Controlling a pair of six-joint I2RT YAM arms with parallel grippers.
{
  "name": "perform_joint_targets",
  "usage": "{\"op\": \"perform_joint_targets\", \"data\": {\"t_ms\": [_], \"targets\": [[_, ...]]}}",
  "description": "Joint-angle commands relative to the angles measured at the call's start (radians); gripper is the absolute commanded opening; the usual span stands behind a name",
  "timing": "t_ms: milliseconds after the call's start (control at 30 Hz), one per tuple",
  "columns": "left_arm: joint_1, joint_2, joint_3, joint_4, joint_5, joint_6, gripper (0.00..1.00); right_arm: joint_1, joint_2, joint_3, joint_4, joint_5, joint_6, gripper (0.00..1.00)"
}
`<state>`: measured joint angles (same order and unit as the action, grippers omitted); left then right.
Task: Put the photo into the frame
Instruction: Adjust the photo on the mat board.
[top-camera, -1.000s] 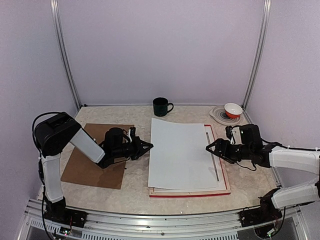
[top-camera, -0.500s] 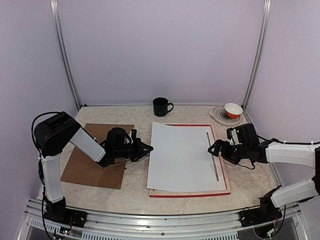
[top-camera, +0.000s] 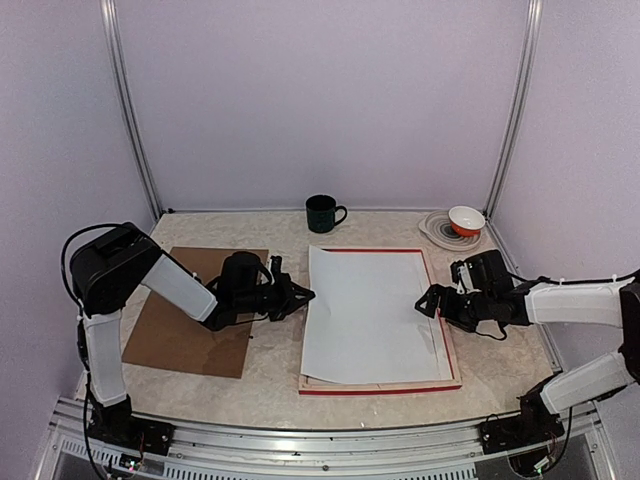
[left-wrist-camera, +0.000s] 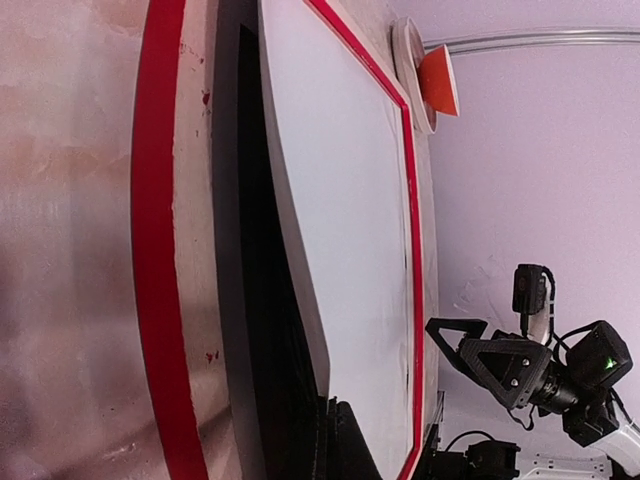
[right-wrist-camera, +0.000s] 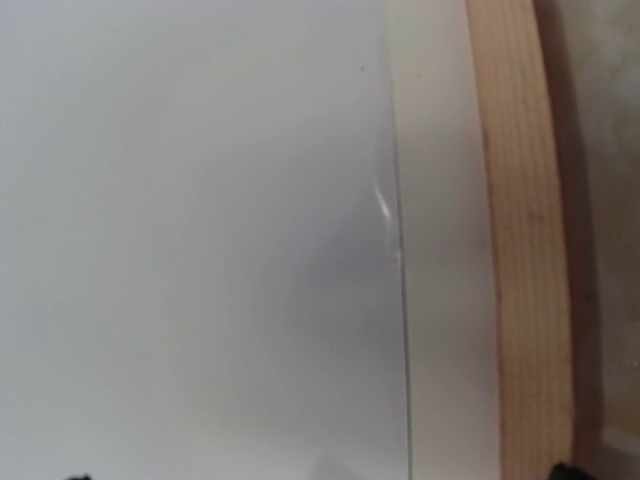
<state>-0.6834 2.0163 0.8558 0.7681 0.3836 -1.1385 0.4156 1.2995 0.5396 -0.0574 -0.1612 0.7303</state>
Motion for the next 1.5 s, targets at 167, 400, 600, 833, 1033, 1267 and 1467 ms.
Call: {"op": "perform_joint_targets", "data": {"t_ms": [167,400,600,833,1033,1267,1467], "targets": [[-0.005,-0.033,0.001,-0.031,-0.038,0.037,0.0,-0.009,0.028,-0.006,0.03,-0.004,0.006,0.99],[-0.001,-0.049,-0.042,0.063,-0.005,0.082,0.0,-0.009,0.035,-0.01,0.034,-0.005,0.008,0.99],[-0.011,-0.072,-0.045,0.107,0.026,0.14,0.0,-0.009,0.04,-0.005,0.02,0.009,0.018,0.99],[-0.01,-0.039,-0.057,0.245,0.094,0.089,0.0,-0.035,-0.01,-0.023,0.027,0.016,0.06,0.99],[-0.003,0.029,-0.068,0.194,0.067,0.026,0.0,-0.053,-0.032,-0.024,0.003,0.022,0.072,0.99],[-0.034,-0.084,-0.084,0.293,0.093,0.038,0.0,-0.119,-0.133,-0.102,0.12,-0.079,0.114,0.99],[-0.011,-0.033,-0.113,0.429,0.116,-0.047,0.0,-0.165,-0.132,-0.12,0.151,-0.152,0.129,0.99]]}}
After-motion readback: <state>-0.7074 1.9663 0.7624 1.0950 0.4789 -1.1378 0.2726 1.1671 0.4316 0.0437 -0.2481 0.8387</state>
